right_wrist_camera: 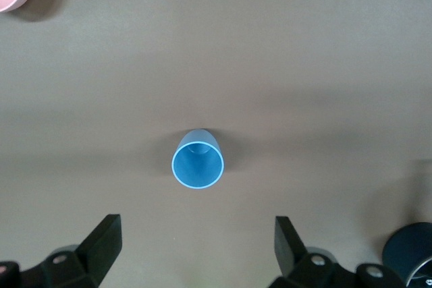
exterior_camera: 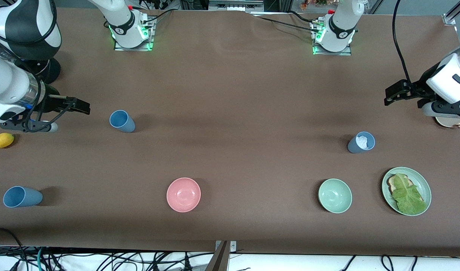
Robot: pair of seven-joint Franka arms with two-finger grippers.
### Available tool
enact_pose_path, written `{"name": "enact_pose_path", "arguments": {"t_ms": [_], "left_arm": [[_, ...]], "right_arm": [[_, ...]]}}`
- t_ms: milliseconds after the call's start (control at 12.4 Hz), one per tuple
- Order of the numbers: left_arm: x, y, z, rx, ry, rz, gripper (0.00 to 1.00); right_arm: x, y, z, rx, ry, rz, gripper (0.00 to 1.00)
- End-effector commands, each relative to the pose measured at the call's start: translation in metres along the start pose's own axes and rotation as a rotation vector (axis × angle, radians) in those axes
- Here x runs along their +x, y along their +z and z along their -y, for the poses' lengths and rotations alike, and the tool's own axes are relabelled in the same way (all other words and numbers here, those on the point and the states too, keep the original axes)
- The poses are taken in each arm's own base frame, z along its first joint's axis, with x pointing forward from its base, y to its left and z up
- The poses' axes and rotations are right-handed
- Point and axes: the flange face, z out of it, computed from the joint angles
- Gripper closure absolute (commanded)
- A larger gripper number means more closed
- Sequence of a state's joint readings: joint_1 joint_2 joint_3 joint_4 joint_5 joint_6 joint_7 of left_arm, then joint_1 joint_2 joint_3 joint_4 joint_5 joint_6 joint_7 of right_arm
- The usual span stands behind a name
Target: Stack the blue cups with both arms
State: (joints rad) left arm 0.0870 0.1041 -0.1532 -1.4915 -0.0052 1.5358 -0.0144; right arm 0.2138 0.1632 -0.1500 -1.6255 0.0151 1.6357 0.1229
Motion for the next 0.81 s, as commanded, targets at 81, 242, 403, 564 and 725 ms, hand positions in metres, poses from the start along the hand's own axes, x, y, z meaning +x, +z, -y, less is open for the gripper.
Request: {"name": "enact_pose_path", "arguments": {"t_ms": [81,242,403,564,725], "left_arm": [[0.0014,-0.0031,0.0020,-0.004,0.013,-0.009,0.00],[0.0013,-0.0024,0.0020,-0.004,0.013,-0.008,0.00],[0.0014,-0.0031,0.0020,-0.004,0.013,-0.009,0.00],[0.0013,-0.0024,0.0020,-0.004,0.013,-0.008,0.00],[0.0013,-0.0023,0.0020,-0.004,0.011,-0.008,0.00]], "right_arm": [[-0.0030,-0.0002,0.0038,0.011,0.006,-0.010,0.00],[-0.0029,-0.0004,0.0038,0.011,0.008,-0.012,0.00],[-0.0029,-0.0002,0.0029,0.011,0.005,-0.010,0.00],[-0.0029,-0.0009,0.0020,0.011,0.006,-0.010,0.00],[-0.0028,-0.0010,0.0031,0.013,0.005,-0.012,0.00]]}}
